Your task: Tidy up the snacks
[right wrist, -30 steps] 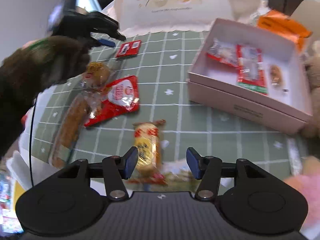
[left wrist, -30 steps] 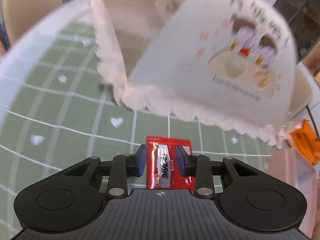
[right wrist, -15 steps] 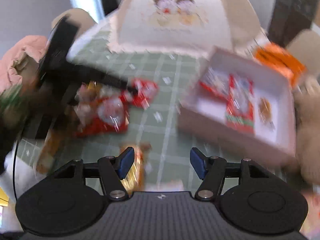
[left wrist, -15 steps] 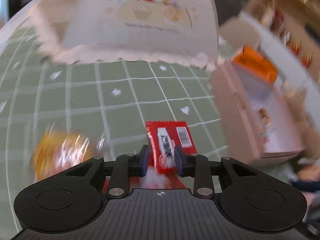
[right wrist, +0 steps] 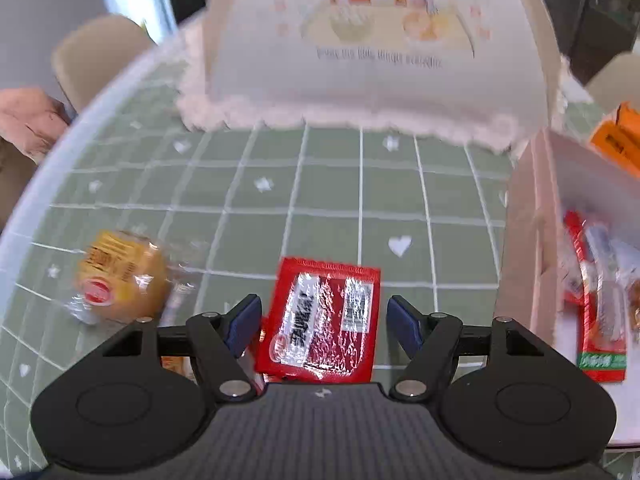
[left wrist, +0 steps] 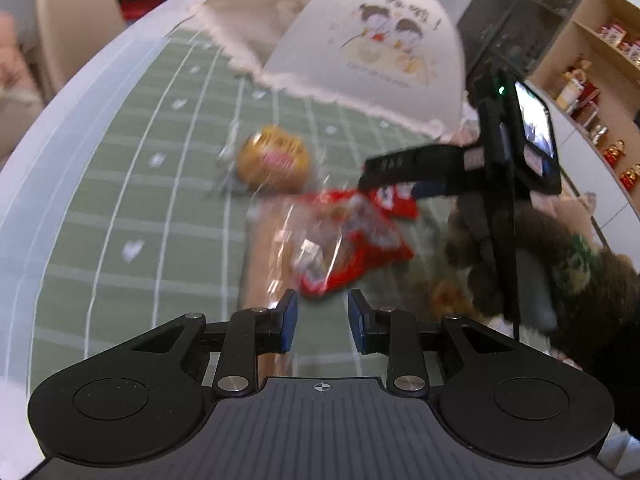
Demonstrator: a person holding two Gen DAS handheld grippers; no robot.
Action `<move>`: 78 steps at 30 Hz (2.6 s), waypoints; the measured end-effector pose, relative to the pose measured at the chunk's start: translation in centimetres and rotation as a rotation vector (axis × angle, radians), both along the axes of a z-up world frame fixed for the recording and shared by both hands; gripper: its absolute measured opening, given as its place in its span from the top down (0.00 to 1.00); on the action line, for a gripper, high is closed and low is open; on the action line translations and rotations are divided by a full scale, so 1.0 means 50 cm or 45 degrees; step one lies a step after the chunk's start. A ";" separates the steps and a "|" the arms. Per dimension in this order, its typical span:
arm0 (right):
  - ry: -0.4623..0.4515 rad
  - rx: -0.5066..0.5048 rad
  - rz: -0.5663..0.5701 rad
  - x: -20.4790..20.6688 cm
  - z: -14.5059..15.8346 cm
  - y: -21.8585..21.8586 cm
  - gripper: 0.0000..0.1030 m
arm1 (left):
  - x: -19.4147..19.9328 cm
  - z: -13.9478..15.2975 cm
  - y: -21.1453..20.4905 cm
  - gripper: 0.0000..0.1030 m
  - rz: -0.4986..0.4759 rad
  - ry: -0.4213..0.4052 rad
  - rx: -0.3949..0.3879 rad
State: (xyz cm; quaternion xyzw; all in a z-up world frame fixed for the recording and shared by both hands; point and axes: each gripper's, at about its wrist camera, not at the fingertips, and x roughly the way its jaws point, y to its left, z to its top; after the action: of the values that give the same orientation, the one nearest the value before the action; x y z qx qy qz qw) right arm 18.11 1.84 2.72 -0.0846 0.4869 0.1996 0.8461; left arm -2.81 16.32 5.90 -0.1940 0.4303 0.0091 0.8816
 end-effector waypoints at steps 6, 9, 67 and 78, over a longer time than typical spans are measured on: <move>0.052 0.091 0.118 -0.066 0.083 -0.054 0.51 | -0.002 -0.006 -0.008 0.70 -0.015 0.014 -0.050; 0.007 0.166 0.128 -0.126 0.146 -0.130 0.50 | 0.019 -0.004 -0.038 0.70 -0.073 0.019 -0.089; -0.056 -0.023 -0.220 -0.297 0.024 -0.433 0.46 | 0.129 0.065 -0.283 0.61 -0.616 -0.058 0.154; -0.045 -0.023 -0.130 -0.296 0.006 -0.396 0.36 | 0.103 0.024 -0.253 0.61 -0.548 0.022 0.112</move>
State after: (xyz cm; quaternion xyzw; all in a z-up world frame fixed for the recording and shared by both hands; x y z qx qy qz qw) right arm 3.29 -17.96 3.03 -0.0708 0.4773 0.1503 0.8629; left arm 2.32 3.67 7.12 -0.0588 0.4684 -0.1587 0.8671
